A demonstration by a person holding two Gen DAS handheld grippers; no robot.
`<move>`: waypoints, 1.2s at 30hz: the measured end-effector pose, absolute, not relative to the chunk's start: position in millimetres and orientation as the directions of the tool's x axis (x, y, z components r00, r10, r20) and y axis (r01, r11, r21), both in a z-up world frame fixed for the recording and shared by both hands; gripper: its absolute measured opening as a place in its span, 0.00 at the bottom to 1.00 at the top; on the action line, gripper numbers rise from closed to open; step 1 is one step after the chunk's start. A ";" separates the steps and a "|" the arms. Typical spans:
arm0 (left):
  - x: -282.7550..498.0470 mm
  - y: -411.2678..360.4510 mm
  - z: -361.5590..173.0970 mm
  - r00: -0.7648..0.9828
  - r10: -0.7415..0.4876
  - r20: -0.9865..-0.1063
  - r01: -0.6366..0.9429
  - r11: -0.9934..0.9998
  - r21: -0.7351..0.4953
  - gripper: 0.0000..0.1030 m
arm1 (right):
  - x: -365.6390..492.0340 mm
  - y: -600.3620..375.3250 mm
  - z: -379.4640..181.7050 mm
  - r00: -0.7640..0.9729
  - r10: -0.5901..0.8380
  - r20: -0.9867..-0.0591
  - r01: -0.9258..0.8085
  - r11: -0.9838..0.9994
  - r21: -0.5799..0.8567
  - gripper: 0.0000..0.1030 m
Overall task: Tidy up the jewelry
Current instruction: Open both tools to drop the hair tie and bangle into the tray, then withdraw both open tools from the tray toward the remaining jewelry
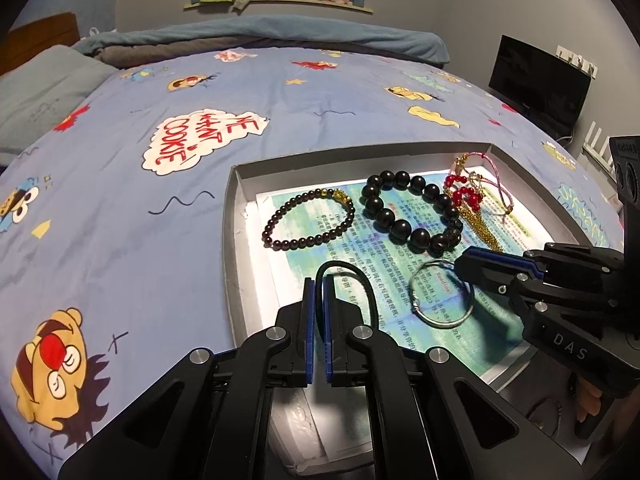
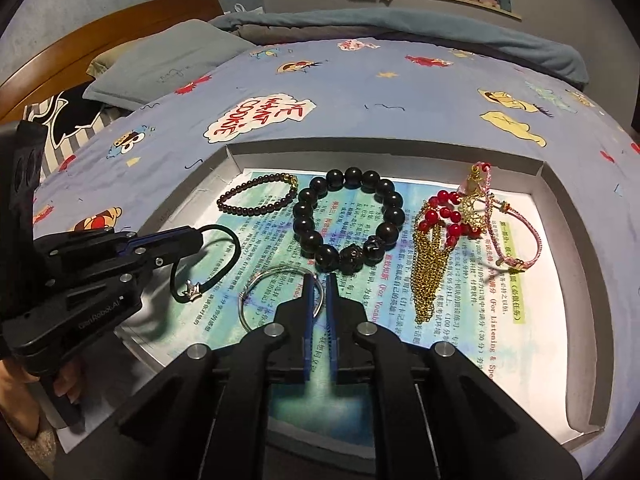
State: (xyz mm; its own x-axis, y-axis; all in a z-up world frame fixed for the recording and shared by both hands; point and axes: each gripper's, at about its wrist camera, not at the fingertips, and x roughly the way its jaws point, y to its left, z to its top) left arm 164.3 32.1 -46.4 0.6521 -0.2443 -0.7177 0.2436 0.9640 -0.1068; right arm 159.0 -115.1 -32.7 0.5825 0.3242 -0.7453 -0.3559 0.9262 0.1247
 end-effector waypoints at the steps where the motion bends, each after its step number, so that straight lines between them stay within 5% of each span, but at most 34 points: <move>1: 163.9 31.3 -46.2 0.652 -0.244 -0.718 0.246 0.964 -0.104 0.08 | 158.7 -115.6 -32.3 0.585 0.323 -0.744 -0.355 0.927 0.123 0.14; 8: 158.3 28.3 -41.1 0.670 -0.230 -0.706 0.245 0.966 -0.083 0.20 | 156.5 -121.2 -29.1 0.592 0.322 -0.739 -0.347 0.929 0.127 0.15; 20: 144.1 36.5 -26.9 0.710 -0.225 -0.668 0.221 0.971 -0.092 0.43 | 147.9 -127.1 -20.0 0.612 0.323 -0.722 -0.347 0.930 0.121 0.36; 27: 135.0 46.1 -18.1 0.738 -0.206 -0.643 0.189 0.977 -0.096 0.66 | 142.0 -133.7 -13.6 0.632 0.321 -0.705 -0.334 0.934 0.125 0.56; 36: 126.6 51.1 -9.0 0.755 -0.199 -0.625 0.170 0.980 -0.107 0.78 | 133.3 -139.8 -1.7 0.666 0.318 -0.675 -0.320 0.939 0.126 0.79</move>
State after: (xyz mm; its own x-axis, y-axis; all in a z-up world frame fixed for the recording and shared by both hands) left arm 126.6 51.1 -9.0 0.7549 -0.1992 -0.6248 0.1702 0.9796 -0.1066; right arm 133.3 -139.8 -1.7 0.6660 0.3183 -0.6747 -0.3205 0.9388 0.1265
